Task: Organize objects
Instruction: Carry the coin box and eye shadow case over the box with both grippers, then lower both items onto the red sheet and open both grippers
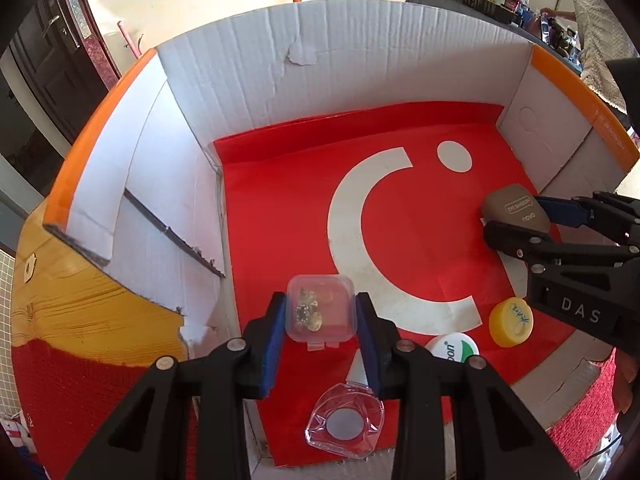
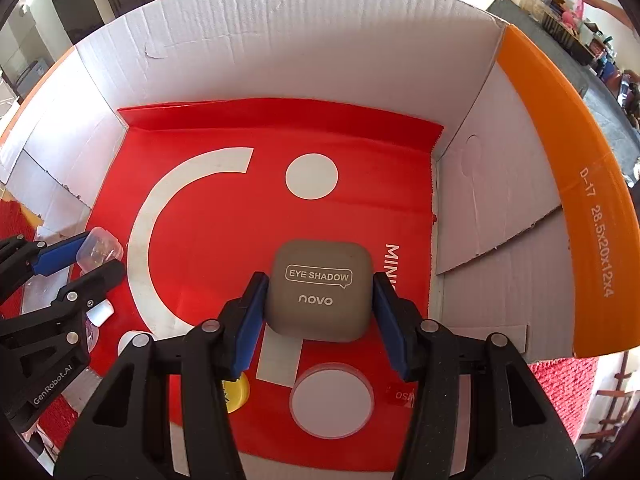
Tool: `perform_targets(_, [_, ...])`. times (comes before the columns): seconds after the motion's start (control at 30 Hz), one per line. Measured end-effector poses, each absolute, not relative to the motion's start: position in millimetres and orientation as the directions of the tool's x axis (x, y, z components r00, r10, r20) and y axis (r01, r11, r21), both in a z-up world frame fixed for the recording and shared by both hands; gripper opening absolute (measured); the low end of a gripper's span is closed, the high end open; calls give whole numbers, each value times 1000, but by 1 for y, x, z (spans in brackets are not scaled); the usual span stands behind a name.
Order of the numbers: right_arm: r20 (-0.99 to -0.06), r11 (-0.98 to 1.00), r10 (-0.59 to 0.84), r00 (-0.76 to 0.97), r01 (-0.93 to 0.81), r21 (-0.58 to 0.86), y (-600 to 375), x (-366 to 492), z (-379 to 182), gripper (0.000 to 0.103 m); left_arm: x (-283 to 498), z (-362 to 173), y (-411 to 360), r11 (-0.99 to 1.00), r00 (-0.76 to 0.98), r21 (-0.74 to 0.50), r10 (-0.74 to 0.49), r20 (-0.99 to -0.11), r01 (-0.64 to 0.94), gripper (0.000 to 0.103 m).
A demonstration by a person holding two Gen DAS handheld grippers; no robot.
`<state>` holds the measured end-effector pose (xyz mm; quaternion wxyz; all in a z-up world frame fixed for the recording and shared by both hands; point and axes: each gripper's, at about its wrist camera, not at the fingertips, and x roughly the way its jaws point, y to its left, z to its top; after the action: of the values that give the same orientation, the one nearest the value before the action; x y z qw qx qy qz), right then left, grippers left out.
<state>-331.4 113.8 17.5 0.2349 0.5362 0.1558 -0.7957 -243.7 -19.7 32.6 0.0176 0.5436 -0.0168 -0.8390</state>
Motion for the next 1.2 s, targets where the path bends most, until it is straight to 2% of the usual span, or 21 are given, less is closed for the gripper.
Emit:
perform_targets(0.97, [-929, -836, -171, -329, 547, -40, 134, -321, 21, 51, -204, 33, -10, -999, -406, 29, -35, -913, 20, 36])
perform_targets(1.2, [-927, -836, -179, -331, 548, -34, 142, -317, 25, 52, -194, 33, -9, -999, -415, 6, -21, -910, 38, 44])
